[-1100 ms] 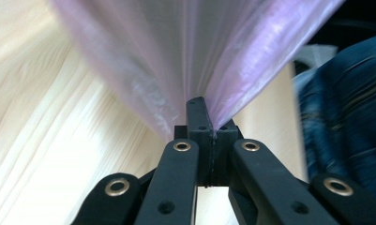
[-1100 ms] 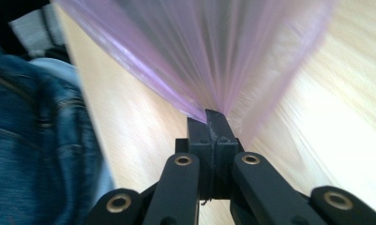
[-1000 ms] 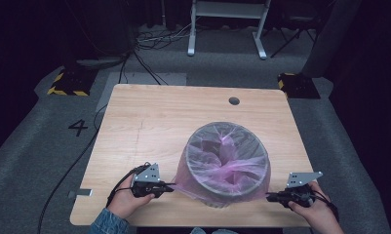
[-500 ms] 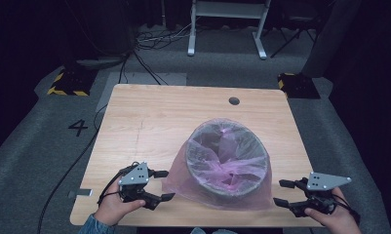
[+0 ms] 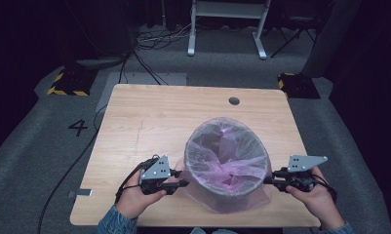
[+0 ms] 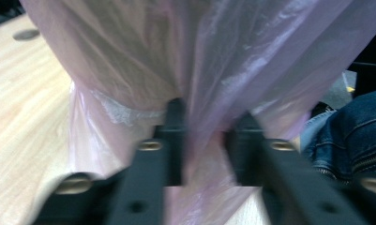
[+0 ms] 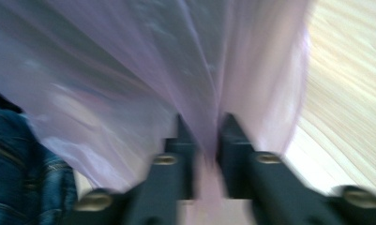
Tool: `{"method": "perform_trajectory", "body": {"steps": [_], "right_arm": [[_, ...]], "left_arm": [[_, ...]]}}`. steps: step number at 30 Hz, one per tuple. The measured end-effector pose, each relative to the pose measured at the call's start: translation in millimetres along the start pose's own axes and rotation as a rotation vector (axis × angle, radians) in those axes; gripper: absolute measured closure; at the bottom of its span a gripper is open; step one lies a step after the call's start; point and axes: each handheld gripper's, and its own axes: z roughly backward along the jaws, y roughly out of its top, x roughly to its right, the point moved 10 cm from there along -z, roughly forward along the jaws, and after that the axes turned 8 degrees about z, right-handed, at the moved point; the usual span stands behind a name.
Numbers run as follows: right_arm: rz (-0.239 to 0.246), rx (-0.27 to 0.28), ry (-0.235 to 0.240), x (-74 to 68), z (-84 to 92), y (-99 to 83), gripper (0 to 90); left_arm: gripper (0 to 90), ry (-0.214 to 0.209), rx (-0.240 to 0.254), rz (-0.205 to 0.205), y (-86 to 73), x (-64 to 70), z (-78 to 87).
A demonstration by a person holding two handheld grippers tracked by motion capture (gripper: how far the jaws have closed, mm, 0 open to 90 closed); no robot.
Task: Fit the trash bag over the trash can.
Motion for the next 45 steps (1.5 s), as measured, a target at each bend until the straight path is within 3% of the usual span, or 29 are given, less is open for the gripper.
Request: {"method": "perform_trajectory", "body": {"steps": [5,10,13,16,19,21,23,24,25,28,30,31,33,34,35,37,40,43,45], "right_arm": [[-0.062,-0.052,-0.018,12.8,-13.3,-19.4,90.0],[-0.101,-0.136,-0.013,16.5,-31.1,-48.5,90.0],[-0.119,-0.183,-0.02,16.4,-35.8,-66.0,90.0],[-0.13,-0.22,-0.018,8.9,-34.2,-79.4,90.0],[-0.119,-0.263,-0.033,-0.2,-23.4,-85.3,90.0],[-0.13,-0.285,-0.03,-5.9,-13.3,-88.6,86.5],[-0.131,-0.286,-0.037,-8.2,-4.2,-88.2,67.6],[-0.111,-0.259,-0.058,-7.1,-0.6,-83.4,54.3],[-0.099,-0.21,-0.086,-5.9,2.7,-75.0,44.4],[-0.061,-0.068,-0.103,-9.2,12.1,-42.9,32.4],[-0.033,0.009,-0.072,-17.0,12.9,-19.6,36.4],[-0.024,0.024,-0.071,-18.0,12.1,-13.3,40.7],[0.006,0.033,-0.065,-18.1,9.6,-2.3,69.8],[0.006,0.023,-0.053,-17.5,7.8,-0.1,77.6],[-0.001,0.01,-0.055,-14.0,5.1,0.1,86.8],[-0.014,-0.023,-0.063,-6.4,-0.3,-5.7,89.9],[-0.047,-0.097,-0.083,8.0,-13.4,-26.9,90.0],[-0.073,-0.164,-0.069,11.6,-32.6,-50.8,90.0],[-0.074,-0.196,-0.058,9.1,-42.9,-60.9,90.0]], "left_arm": [[86.7,0.029,-0.06,0.028,-17.0,-13.1,-11.5],[87.2,0.037,-0.135,0.102,-49.4,-29.4,-26.5],[87.3,0.068,-0.216,0.103,-69.5,-34.4,-33.7],[87.4,0.045,-0.287,0.068,-81.0,-23.6,-36.5],[84.7,-0.015,-0.327,0.055,-86.4,-8.8,-28.5],[77.2,-0.03,-0.3,0.075,-84.6,-5.9,-20.6],[55.5,-0.007,-0.209,0.088,-73.4,-7.5,-14.6],[43.0,0.004,-0.153,0.093,-64.7,-8.4,-10.4],[37.2,0.011,-0.111,0.084,-56.2,-8.3,-5.9],[26.1,0.026,-0.048,-0.003,-33.6,-0.3,0.7],[29.6,0.015,-0.046,-0.032,-22.6,7.9,-2.5],[35.8,0.01,-0.054,-0.042,-18.6,10.0,-5.0],[59.9,-0.011,-0.069,-0.054,-12.9,10.9,-9.1],[65.7,-0.011,-0.077,-0.039,-10.9,7.8,-9.6],[77.5,-0.016,-0.073,-0.026,-9.7,6.1,-9.6],[85.2,-0.033,-0.049,0.01,-7.3,2.4,-8.5],[86.3,-0.03,-0.016,0.02,-6.5,-1.1,-6.1],[87.7,0.002,-0.044,0.018,-12.3,-6.8,-7.7],[88.9,0.029,-0.091,0.035,-22.9,-15.6,-12.7]]}}
